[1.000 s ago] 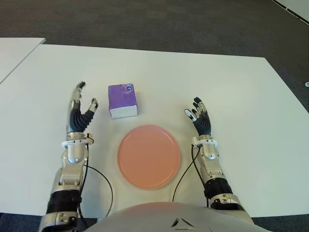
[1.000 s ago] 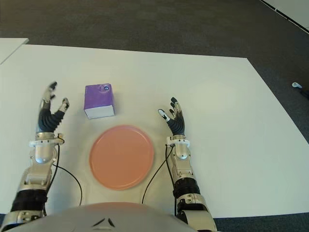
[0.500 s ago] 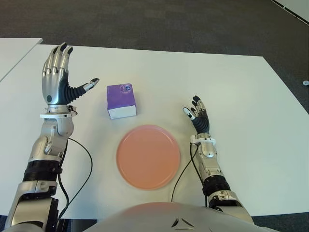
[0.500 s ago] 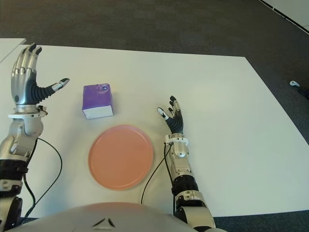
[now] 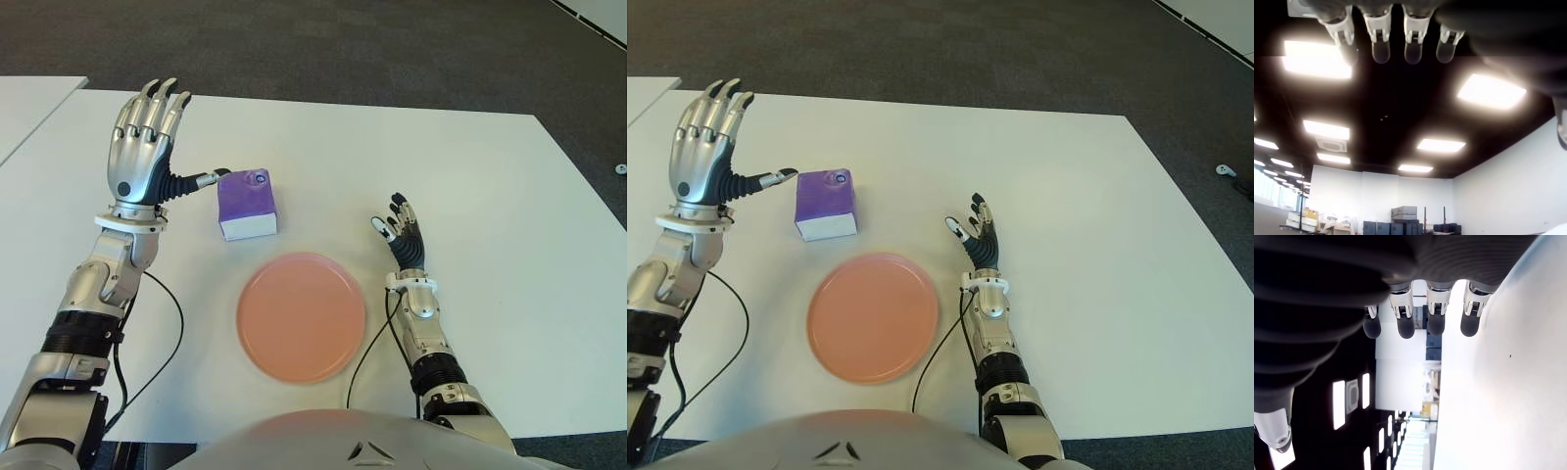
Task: Put the tissue paper into the plate.
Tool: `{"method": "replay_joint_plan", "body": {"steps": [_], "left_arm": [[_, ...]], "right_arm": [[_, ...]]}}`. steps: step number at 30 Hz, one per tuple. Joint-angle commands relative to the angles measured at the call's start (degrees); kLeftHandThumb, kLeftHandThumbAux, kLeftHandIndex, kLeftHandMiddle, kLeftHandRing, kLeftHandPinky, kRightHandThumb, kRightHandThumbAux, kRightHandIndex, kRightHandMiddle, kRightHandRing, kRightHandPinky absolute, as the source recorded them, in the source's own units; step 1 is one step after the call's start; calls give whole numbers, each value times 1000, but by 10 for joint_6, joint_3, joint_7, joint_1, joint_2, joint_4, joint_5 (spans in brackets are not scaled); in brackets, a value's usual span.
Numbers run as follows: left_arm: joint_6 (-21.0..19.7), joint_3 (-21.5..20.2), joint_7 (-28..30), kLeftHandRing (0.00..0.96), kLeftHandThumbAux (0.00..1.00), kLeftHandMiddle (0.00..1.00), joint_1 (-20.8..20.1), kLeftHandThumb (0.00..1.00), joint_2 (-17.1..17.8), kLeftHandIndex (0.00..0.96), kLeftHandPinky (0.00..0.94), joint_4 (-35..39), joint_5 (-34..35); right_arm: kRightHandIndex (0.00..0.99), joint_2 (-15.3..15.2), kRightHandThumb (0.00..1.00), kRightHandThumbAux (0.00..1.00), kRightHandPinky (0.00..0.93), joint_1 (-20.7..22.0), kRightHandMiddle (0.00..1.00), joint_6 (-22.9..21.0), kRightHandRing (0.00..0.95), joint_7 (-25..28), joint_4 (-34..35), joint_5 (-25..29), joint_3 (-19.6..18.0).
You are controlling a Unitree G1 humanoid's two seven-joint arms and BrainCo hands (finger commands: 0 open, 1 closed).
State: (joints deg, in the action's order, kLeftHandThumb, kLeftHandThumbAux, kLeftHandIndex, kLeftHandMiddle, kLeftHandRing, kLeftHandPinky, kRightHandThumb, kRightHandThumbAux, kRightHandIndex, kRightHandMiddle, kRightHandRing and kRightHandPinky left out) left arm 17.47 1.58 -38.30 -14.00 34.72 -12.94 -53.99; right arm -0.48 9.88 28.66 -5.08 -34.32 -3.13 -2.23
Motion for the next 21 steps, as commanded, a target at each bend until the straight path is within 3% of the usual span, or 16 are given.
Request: {"method": "replay_joint_plan", "body": {"steps": [1,13,21], "left_arm": [[13,49,-13,0,358,0,-39,161,12,0,0,-35,-33],[77,120,39,0,368,0,-82,108,53,0,0,-69,-26],[132,150,32,0,374,0,-105,89,63,0,0,-94,-29]], "right_arm": [[0,6,12,549,0,-21,0,-14,0,-2,-24,-5,5],[0,8,12,549,0,-24,0,-14,0,-6,-21,-6,10],[0,9,12,549,0,-27,0,-14,0,-9,-18,-7,13]]}}
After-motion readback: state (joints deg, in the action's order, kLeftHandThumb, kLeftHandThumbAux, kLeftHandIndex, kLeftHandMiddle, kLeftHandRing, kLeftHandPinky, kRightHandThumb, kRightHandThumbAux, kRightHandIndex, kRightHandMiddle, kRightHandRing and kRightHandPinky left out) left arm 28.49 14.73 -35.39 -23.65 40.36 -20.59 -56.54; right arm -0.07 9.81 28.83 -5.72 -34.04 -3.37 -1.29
